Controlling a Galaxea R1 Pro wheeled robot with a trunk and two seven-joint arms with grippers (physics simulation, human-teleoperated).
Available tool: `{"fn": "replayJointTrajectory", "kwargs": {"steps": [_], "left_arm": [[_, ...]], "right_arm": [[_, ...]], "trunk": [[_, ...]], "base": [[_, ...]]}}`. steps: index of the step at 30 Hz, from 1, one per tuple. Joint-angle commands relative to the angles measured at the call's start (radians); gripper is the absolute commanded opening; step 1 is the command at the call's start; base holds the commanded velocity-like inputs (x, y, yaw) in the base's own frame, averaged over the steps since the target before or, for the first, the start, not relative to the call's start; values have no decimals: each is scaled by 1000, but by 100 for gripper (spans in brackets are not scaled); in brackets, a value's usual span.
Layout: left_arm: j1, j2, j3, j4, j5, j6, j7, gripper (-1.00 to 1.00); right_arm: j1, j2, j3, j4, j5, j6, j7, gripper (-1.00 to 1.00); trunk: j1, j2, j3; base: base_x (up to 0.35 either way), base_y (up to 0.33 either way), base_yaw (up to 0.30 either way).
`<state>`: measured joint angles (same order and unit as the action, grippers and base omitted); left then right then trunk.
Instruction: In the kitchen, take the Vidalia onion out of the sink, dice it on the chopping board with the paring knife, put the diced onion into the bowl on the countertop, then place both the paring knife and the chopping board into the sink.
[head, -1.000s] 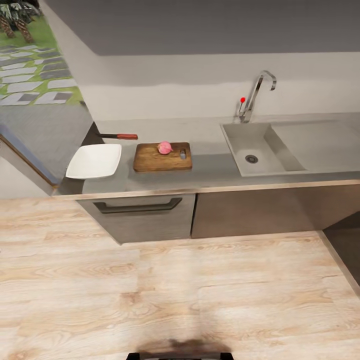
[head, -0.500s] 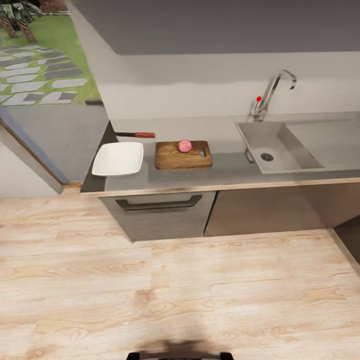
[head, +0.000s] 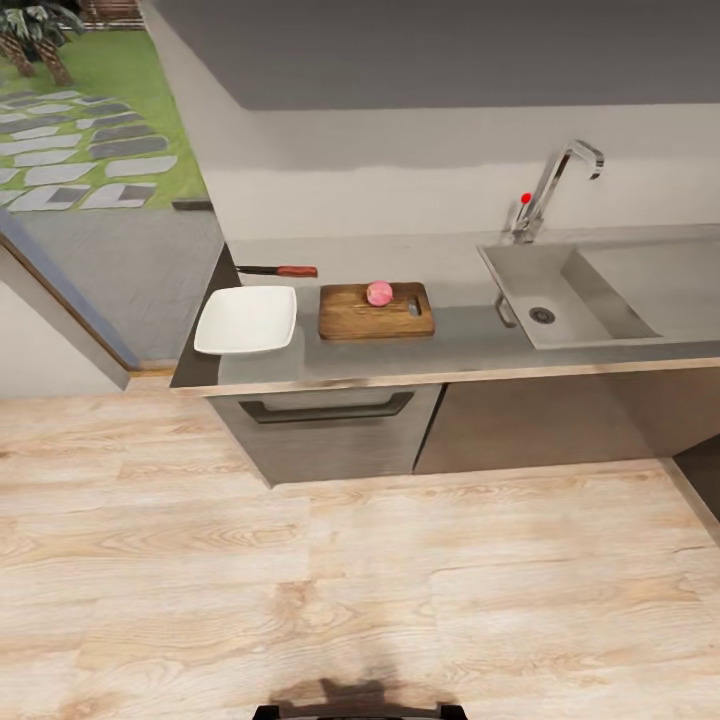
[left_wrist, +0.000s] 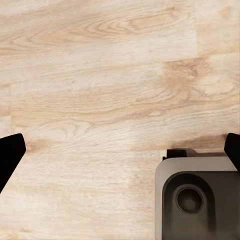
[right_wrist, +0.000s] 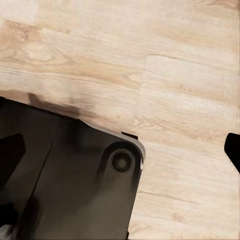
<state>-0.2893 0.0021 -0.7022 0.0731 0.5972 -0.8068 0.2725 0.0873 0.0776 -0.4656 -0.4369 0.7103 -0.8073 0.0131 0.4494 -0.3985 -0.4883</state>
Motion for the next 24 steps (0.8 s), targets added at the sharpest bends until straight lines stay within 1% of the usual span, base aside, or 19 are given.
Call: {"fn": "replayJointTrajectory", "kwargs": {"steps": [1, 7, 19, 24], "left_arm": [[-1, -1, -8, 2, -2, -2, 8, 100], [-1, -1, -9, 2, -2, -2, 8, 100], [-1, -3, -10, 2, -2, -3, 8, 100], [-1, -3, -10, 2, -2, -3, 8, 100]], "right_arm": [[0, 2, -8, -3, 10, -3, -2, 100], [0, 2, -9, 0, 5, -1, -8, 100], [0, 2, -10, 6, 3, -1, -8, 100], [0, 2, -10, 7, 3, -1, -9, 100]], "trunk": [[1, -2, -1], [1, -2, -2], [1, -2, -8], [1, -2, -11]], "base": [[0, 1, 0], [0, 0, 171], [0, -1, 280], [0, -84, 286]]}}
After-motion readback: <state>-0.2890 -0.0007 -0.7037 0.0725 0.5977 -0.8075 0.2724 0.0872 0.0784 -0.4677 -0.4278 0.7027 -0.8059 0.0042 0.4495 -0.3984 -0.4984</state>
